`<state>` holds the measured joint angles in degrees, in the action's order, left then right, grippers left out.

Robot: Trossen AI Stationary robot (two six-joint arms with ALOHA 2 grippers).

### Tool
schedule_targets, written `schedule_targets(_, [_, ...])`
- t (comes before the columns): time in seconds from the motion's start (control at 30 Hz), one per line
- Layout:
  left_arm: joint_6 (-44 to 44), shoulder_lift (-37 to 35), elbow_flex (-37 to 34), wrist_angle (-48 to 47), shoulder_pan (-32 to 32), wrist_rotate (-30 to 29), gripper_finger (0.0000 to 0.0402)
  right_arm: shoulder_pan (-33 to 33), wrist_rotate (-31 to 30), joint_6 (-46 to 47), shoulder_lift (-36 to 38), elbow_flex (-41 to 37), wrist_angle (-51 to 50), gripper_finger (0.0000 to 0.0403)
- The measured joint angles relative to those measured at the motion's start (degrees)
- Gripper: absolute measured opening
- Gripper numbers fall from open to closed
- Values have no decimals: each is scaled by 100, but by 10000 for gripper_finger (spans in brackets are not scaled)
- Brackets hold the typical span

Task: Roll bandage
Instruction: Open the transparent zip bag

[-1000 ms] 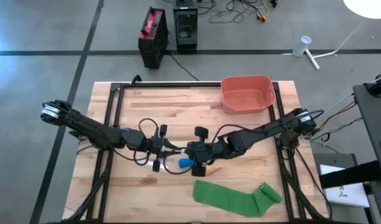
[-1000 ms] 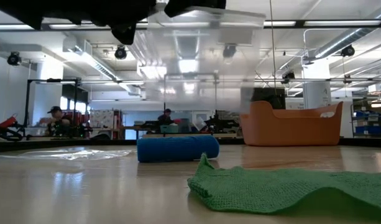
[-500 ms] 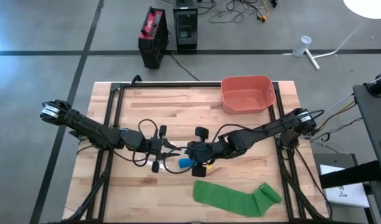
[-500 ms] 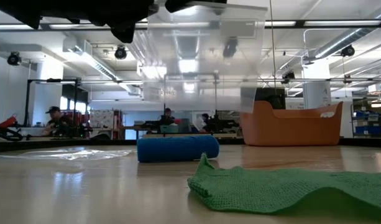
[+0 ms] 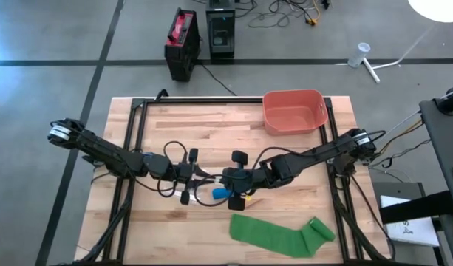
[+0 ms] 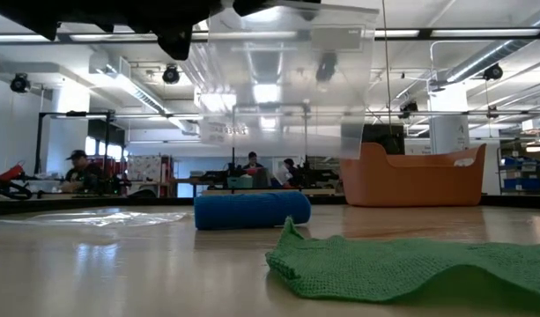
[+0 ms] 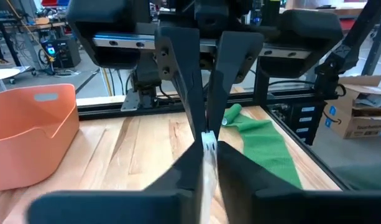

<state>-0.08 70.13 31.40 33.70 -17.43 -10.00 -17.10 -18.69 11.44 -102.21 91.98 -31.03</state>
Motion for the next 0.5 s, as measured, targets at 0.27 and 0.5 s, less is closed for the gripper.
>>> schedule_targets(0.27, [-42,0,0,-42,0,-2,16,0,115,11,-2,0,33,2])
schedule_targets(0.5, [-28,0,-2,-71,0,0,17,0,115,11,-7,0,48,2])
